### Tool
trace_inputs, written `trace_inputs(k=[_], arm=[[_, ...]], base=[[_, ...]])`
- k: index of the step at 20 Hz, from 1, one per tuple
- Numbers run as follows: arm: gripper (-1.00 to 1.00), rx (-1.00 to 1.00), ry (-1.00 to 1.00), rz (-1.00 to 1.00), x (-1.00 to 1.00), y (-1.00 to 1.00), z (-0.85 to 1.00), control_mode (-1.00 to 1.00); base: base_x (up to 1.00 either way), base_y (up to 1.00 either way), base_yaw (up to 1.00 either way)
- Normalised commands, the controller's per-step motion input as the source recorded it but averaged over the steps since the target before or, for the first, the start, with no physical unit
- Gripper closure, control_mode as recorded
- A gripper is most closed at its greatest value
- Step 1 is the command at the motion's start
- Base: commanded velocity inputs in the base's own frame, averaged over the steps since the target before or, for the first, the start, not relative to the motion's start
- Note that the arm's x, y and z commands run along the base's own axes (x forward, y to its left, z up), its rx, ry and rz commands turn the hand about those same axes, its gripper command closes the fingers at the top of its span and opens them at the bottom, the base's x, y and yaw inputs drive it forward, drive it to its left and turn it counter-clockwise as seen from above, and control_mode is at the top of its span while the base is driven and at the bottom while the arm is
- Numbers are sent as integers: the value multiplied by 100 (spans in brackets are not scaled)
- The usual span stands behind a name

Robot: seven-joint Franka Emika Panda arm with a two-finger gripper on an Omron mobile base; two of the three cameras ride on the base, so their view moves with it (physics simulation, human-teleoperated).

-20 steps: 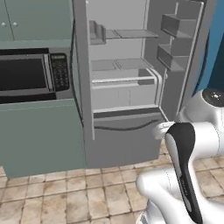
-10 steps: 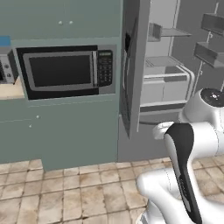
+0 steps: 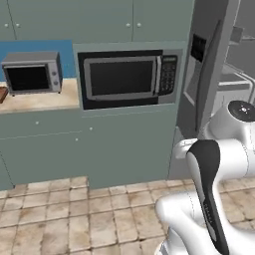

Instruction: Retrieve a lemon from the fridge and place it on the cutting board with the fish.

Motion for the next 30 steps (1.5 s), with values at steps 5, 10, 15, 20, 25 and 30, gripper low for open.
trace_inputs(k=[5, 10, 15, 20, 25, 30], arm=[[100, 0, 0, 0, 0, 0, 0, 100], [100, 0, 0, 0, 0, 0, 0, 100], [100, 0, 0, 0, 0, 0, 0, 100], [100, 0, 0, 0, 0, 0, 0, 100], [100, 0, 0, 0, 0, 0, 0, 100], [100, 0, 0, 0, 0, 0, 0, 100]], base=[[34, 100, 0], [45, 100, 4], [59, 72, 17], [59, 37, 29], [51, 4, 28], [70, 7, 30]])
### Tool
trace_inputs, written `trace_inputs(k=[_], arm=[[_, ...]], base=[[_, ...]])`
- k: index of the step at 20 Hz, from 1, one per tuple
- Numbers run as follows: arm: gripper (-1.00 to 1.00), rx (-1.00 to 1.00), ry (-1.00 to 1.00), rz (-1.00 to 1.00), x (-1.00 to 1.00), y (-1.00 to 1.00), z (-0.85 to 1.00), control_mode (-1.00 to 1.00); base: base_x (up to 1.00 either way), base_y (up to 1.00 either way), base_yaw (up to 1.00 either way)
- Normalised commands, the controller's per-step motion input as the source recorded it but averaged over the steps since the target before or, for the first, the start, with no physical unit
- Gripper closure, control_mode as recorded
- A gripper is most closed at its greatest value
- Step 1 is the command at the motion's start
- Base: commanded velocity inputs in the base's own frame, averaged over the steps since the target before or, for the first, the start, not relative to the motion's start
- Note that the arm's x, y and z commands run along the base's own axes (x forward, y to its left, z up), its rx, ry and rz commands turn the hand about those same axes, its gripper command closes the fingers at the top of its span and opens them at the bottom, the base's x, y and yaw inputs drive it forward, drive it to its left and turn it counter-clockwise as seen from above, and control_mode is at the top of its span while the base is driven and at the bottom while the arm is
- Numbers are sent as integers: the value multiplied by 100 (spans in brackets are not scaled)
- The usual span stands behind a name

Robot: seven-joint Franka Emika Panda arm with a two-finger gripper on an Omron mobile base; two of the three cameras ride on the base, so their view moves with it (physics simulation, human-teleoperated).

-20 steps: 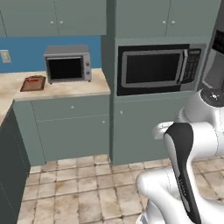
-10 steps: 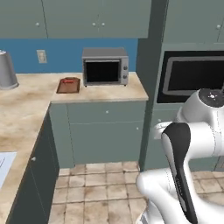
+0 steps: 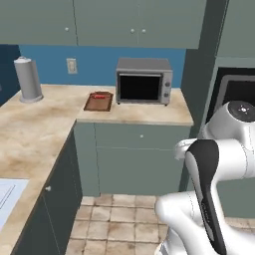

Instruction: Retrieve a lemon from the fridge and place it on the cutting board with the fish.

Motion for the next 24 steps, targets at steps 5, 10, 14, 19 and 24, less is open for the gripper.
trace_inputs(k=[5, 10, 14, 19, 24], arm=[[100, 0, 0, 0, 0, 0, 0, 100], [100, 0, 0, 0, 0, 0, 0, 100], [100, 0, 0, 0, 0, 0, 0, 100], [100, 0, 0, 0, 0, 0, 0, 100], [100, 0, 0, 0, 0, 0, 0, 100]], base=[[74, 10, 17], [71, 45, 1], [48, 57, 0], [53, 27, 0], [65, 3, 0]])
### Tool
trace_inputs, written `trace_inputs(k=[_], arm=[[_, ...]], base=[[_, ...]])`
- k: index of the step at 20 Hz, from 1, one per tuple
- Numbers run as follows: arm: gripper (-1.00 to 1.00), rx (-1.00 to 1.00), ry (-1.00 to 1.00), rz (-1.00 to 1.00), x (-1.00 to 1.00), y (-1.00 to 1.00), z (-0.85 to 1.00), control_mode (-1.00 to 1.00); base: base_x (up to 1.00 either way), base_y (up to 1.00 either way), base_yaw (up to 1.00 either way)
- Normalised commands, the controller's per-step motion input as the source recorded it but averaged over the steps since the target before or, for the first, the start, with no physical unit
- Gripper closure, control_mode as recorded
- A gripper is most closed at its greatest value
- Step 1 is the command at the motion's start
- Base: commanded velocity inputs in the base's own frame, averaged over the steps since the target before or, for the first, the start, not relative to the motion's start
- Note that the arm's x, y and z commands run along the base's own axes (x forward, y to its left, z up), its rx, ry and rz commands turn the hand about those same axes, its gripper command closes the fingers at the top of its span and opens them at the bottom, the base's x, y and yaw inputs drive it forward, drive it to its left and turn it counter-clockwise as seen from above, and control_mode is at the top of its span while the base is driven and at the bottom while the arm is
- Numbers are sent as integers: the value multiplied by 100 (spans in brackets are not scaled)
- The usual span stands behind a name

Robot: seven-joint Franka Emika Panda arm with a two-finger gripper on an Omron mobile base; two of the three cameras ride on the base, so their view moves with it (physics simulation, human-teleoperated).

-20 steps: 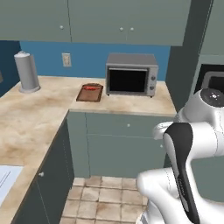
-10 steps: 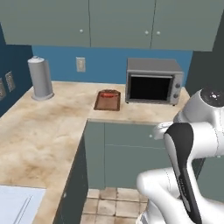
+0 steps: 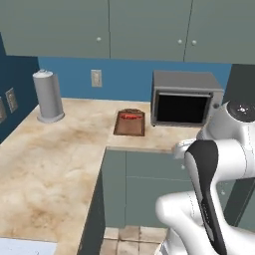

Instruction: Retrieve a lemon from the fridge and place it on the cutting board with the fish.

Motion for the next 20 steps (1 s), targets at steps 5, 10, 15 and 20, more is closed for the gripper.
trace_inputs(k=[5, 10, 15, 20], arm=[[100, 0, 0, 0, 0, 0, 0, 100], [100, 0, 0, 0, 0, 0, 0, 100], [100, 0, 0, 0, 0, 0, 0, 100], [100, 0, 0, 0, 0, 0, 0, 100]], base=[[68, 1, 0], [59, 25, 0], [48, 49, 0], [65, 33, 0]])
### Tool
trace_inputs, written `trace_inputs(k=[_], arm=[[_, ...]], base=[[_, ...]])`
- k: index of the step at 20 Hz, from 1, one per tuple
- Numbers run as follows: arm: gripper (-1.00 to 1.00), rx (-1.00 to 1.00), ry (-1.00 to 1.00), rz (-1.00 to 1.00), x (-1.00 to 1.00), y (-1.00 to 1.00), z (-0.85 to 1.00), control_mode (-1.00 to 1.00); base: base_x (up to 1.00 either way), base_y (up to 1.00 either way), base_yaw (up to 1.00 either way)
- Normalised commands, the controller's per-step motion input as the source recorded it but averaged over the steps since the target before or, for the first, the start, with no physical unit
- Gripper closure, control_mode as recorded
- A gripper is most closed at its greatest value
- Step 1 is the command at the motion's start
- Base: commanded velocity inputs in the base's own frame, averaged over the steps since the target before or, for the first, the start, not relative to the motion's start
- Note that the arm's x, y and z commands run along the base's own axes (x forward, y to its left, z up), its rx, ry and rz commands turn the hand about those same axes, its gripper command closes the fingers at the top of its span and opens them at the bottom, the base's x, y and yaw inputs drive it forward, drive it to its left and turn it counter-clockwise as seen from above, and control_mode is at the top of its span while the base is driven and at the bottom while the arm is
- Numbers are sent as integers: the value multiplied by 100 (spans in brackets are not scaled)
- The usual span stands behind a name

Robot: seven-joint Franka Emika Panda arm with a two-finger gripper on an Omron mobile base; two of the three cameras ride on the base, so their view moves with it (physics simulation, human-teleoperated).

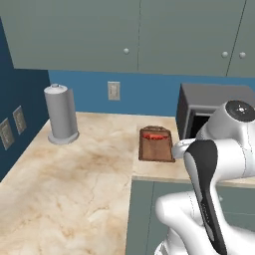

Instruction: Retrieve a lemon from the fridge and place it on the cutting board with the fish.

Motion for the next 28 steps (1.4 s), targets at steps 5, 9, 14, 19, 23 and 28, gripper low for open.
trace_inputs(k=[5, 9, 14, 19, 23, 28], arm=[[100, 0, 0, 0, 0, 0, 0, 100], [100, 0, 0, 0, 0, 0, 0, 100], [100, 0, 0, 0, 4, 0, 0, -100], [100, 1, -1, 0, 49, 5, -15, -100], [100, 0, -7, -10, 76, 28, -34, -100], [100, 1, -2, -20, 87, 6, -34, -100]], base=[[70, 5, 0], [44, 0, 0], [0, 0, 0], [0, 0, 0], [0, 0, 0], [0, 0, 0]])
